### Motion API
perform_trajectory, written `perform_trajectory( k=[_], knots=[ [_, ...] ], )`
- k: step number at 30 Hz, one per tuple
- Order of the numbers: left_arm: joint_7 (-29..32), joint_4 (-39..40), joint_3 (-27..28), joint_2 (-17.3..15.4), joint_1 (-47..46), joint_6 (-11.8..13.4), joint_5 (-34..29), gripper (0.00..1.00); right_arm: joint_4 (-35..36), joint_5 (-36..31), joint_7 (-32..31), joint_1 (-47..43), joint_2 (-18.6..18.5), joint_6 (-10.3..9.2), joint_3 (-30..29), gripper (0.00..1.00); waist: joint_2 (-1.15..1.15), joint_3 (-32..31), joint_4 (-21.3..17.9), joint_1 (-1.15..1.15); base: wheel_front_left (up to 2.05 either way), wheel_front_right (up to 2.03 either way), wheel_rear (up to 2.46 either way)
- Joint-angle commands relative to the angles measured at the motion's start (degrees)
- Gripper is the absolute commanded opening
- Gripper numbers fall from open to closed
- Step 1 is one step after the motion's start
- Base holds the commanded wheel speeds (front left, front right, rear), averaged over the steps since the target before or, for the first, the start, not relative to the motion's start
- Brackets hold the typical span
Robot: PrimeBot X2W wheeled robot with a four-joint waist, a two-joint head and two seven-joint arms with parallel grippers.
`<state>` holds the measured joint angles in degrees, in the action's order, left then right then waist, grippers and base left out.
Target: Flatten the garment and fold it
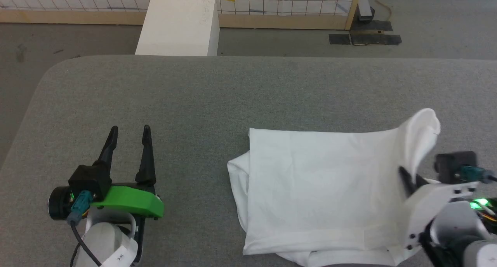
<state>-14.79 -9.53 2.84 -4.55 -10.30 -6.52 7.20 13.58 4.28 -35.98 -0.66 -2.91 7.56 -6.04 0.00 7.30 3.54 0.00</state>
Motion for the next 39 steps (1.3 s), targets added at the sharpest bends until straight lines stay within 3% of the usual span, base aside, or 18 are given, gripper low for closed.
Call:
perform_trajectory(
  k=[1,5,10,24,25,26,27,31,34,39],
  knots=[
    [-0.2,-0.1,0.1,0.3,0.5,-0.2,-0.9,1.00,2.0,-0.5,-0.9,0.1,0.0,-0.08,3.1,0.00,0.00,0.1,0.0,0.00,0.00,0.00,0.00],
    [-0.2,-0.3,-0.1,0.4,-0.2,-0.4,-1.0,1.00,5.1,-1.8,-3.7,4.1,-1.0,-0.08,15.6,0.00,0.00,0.6,0.3,0.00,0.00,0.00,0.00],
    [-0.2,0.1,-0.2,0.6,-1.2,-0.5,-0.8,1.00,-1.5,-2.3,-3.8,11.7,-1.7,-0.08,27.4,0.00,0.00,2.2,1.1,0.00,0.00,0.00,0.00],
    [-0.2,0.0,0.4,1.2,-3.1,-0.7,-0.6,1.00,-27.8,3.1,1.5,23.9,-0.2,-0.08,42.0,0.00,0.00,5.4,3.4,0.00,0.00,0.00,0.00],
    [-0.2,-0.1,0.5,1.2,-3.1,-0.7,-0.7,1.00,-28.9,3.8,1.4,24.3,-0.1,-0.08,42.8,0.15,0.00,5.4,3.3,0.00,0.00,0.00,0.00],
    [-0.2,-0.1,0.6,1.3,-3.1,-0.7,-0.7,1.00,-30.0,4.5,1.6,24.8,-0.1,-0.08,43.4,0.52,0.00,5.3,3.3,0.00,0.00,0.00,0.00],
    [-0.2,-0.2,0.7,1.3,-3.1,-0.7,-0.7,1.00,-30.6,5.1,1.8,25.0,-0.1,-0.08,43.7,1.00,0.00,5.3,3.2,0.00,0.00,0.00,0.00],
    [-0.2,-0.4,0.8,1.4,-2.8,-0.8,-1.0,1.00,-30.0,8.2,4.0,25.4,-0.1,-0.08,45.3,1.00,0.00,4.7,2.7,0.00,0.00,0.00,0.00],
    [-0.2,-0.5,0.9,1.4,-2.4,-0.8,-1.2,1.00,-24.9,11.2,8.5,24.8,0.0,-0.08,44.5,1.00,0.00,3.8,2.0,0.00,0.00,0.00,0.00],
    [-0.2,-0.3,1.1,1.4,-1.6,-0.8,-1.5,1.00,-12.8,15.3,17.0,20.4,0.0,-0.08,34.9,1.00,0.00,2.4,0.7,0.00,0.00,0.00,0.00]
  ],
)
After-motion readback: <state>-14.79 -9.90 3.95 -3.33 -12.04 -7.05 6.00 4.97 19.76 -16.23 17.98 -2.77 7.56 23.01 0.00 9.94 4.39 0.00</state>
